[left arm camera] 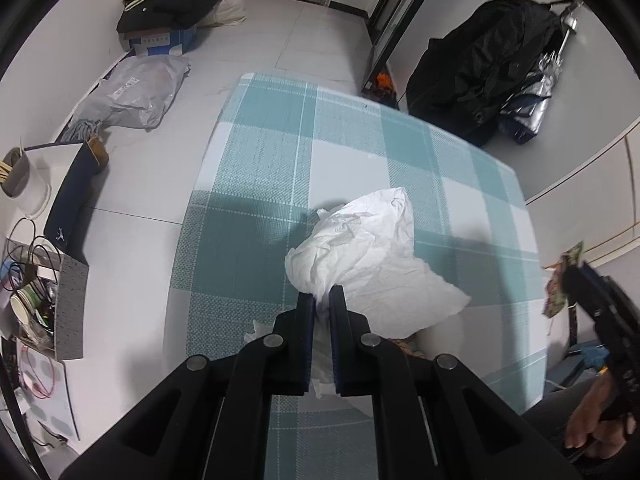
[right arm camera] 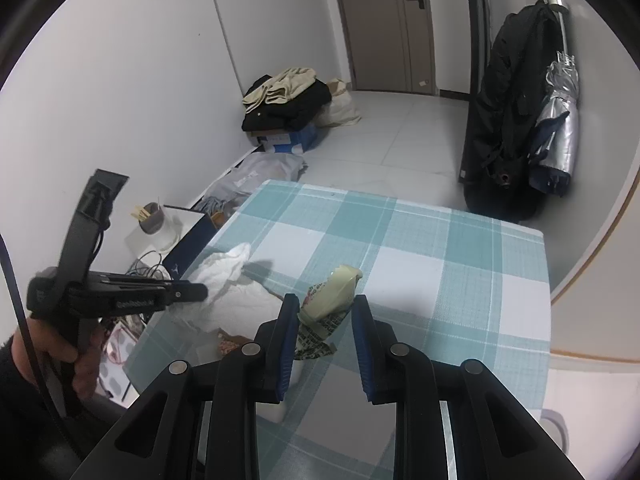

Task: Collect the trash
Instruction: 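Lift the white tissue up with the left tool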

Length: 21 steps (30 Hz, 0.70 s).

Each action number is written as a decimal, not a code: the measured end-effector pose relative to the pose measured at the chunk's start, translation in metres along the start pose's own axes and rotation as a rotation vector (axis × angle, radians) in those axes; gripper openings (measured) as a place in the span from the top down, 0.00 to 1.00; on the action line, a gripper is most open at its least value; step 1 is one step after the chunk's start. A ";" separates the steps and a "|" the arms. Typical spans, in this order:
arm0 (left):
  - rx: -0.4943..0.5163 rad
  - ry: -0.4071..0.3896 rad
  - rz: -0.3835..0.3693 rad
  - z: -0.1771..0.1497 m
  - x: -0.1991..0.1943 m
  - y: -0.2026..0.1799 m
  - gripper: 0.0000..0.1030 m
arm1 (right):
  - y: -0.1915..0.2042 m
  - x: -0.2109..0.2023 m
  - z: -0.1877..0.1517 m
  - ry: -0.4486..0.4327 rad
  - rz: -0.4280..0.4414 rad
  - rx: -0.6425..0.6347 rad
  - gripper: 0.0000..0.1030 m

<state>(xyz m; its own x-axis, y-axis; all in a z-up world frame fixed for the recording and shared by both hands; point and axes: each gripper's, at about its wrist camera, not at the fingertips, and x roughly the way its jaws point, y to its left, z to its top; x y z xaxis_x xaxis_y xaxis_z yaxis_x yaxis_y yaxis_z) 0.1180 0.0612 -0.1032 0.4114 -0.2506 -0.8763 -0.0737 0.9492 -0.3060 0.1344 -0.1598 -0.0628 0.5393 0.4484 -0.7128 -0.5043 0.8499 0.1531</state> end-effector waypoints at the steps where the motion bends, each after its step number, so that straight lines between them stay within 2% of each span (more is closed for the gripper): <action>1: 0.002 -0.018 -0.020 0.001 -0.005 0.000 0.96 | 0.001 0.000 0.000 0.001 -0.001 -0.002 0.75; 5: 0.024 -0.079 -0.079 0.005 -0.025 -0.007 0.96 | 0.002 0.001 0.000 0.002 -0.006 -0.005 0.75; 12: 0.006 -0.112 -0.199 0.009 -0.038 -0.011 0.96 | 0.000 -0.001 -0.002 0.003 -0.018 0.000 0.75; 18: -0.008 -0.126 -0.359 0.013 -0.047 -0.015 0.96 | -0.006 -0.001 -0.003 0.008 -0.033 0.011 0.75; 21: 0.029 -0.159 -0.374 0.015 -0.056 -0.022 0.96 | -0.010 -0.002 -0.004 0.007 -0.038 0.020 0.75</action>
<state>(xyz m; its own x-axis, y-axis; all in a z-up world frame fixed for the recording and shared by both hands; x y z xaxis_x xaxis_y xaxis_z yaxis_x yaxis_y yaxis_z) 0.1101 0.0568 -0.0415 0.5405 -0.5492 -0.6374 0.1324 0.8036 -0.5802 0.1356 -0.1703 -0.0650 0.5525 0.4140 -0.7234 -0.4703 0.8714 0.1395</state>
